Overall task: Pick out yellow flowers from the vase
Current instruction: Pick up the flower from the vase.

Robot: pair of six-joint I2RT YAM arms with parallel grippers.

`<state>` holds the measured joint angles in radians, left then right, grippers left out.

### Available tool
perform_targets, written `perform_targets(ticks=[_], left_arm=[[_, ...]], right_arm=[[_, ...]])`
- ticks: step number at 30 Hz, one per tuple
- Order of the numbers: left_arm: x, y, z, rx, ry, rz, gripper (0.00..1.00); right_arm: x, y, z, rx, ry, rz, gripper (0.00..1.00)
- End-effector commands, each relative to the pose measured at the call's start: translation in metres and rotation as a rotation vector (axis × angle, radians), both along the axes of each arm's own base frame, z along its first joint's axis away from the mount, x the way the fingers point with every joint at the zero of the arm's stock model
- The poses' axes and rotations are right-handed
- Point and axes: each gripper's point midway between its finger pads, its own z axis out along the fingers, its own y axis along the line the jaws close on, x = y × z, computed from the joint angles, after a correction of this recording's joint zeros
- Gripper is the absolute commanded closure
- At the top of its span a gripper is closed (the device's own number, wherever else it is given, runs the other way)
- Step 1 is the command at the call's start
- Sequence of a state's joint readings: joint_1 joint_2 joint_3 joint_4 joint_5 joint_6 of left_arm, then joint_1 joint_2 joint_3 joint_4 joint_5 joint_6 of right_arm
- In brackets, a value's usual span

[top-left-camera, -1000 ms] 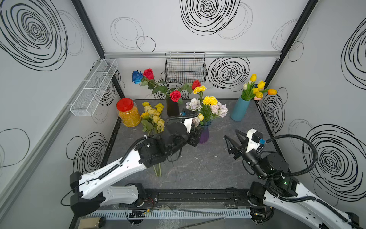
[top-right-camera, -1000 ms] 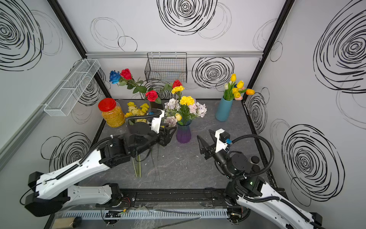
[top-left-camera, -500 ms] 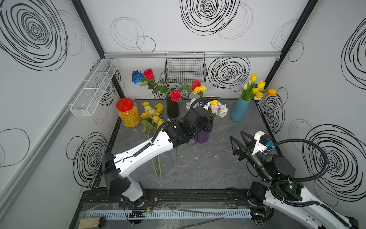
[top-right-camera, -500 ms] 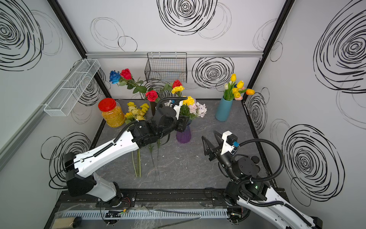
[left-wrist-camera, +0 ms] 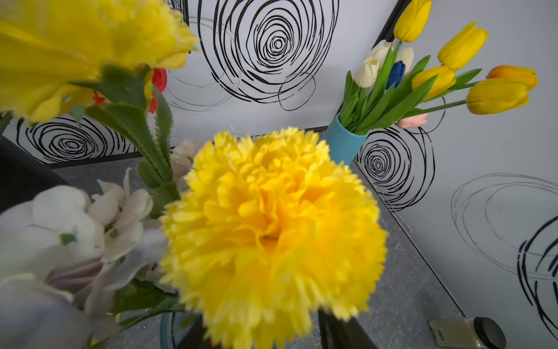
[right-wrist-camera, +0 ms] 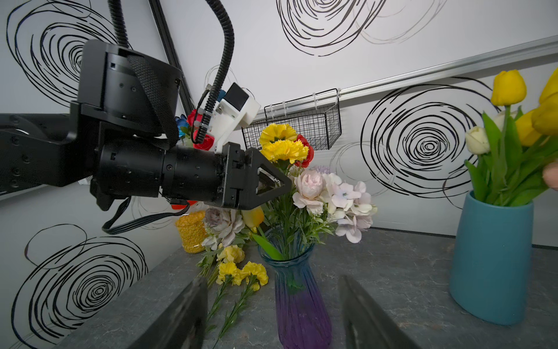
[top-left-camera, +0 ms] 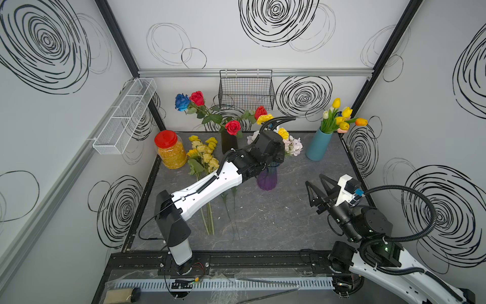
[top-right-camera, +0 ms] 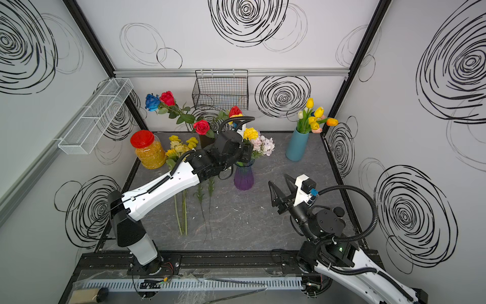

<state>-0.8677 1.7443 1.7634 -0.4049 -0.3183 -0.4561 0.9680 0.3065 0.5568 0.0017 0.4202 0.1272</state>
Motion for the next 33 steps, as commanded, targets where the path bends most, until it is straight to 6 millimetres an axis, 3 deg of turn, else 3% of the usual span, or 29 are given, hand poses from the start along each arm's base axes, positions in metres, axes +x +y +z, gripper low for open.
perform_targets(ticks=[1,11,23,33], left_arm=[[0.013,0.003,0.015,-0.034,-0.034,0.049,0.51],[0.033,0.006,0.024,-0.020,-0.084,0.133,0.62],[0.047,-0.006,0.026,-0.055,-0.103,0.120,0.72],[0.033,0.008,0.064,-0.142,-0.200,0.113,0.78]], right_arm=[[0.000,-0.003,-0.005,-0.008,0.006,-0.011,0.28],[0.000,-0.004,-0.006,-0.006,-0.001,-0.012,0.28],[0.001,-0.002,-0.005,-0.007,-0.003,-0.009,0.27],[0.004,0.005,-0.002,-0.016,-0.006,0.000,0.27]])
